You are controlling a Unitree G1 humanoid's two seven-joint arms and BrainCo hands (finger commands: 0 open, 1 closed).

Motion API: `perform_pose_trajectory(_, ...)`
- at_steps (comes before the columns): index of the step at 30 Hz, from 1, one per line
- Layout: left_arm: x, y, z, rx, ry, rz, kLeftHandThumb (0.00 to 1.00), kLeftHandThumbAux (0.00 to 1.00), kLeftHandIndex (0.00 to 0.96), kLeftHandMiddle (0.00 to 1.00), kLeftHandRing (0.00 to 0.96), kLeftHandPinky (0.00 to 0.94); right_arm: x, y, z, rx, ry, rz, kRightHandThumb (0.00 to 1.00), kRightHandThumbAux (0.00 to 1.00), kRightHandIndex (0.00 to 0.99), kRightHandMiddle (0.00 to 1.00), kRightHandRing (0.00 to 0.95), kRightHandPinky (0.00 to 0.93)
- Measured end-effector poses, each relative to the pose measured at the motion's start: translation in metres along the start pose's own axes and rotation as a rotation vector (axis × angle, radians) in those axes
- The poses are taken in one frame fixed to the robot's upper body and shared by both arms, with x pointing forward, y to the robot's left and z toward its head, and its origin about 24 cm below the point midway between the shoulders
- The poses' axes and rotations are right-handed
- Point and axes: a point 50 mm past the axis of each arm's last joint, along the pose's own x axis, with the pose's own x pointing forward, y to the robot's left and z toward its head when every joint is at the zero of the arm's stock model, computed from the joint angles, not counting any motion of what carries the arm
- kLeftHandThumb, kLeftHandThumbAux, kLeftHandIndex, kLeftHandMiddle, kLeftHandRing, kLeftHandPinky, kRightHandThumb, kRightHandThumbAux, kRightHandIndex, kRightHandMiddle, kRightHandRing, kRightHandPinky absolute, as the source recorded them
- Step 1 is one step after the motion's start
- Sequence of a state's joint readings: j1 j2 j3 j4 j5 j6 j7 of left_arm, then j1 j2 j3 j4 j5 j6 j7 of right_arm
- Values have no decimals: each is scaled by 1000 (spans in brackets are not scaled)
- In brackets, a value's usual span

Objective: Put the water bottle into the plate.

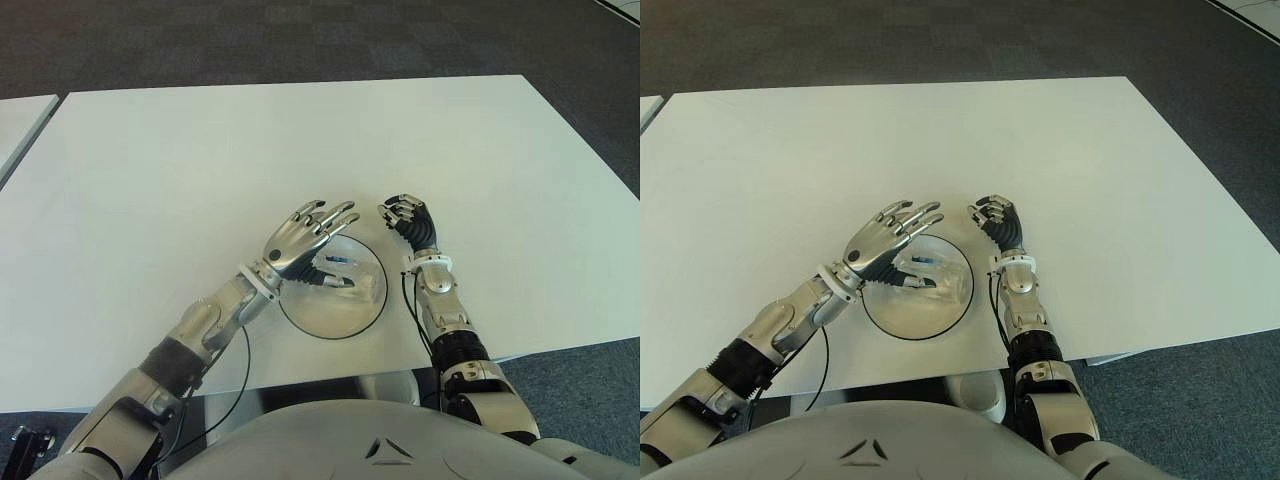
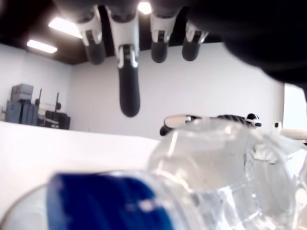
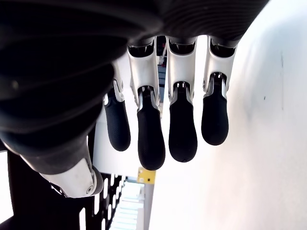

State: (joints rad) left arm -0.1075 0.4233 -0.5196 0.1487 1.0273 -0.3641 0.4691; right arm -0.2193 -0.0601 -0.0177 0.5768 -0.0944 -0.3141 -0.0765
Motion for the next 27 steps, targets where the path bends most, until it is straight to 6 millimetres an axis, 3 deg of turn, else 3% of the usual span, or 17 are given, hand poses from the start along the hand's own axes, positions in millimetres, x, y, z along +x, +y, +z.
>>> perform_pose_trajectory(21,-1,0,-6,112,175,157,53,413,0,0,0,0,0,1,0,4,-1,2,710,728,435,638,642,600)
perform_pose_trajectory(27,-3,-2,-5,37,248,212,17,437,0,0,0,0,0,1,0,3,-1,1,710,728,435,639,640,592)
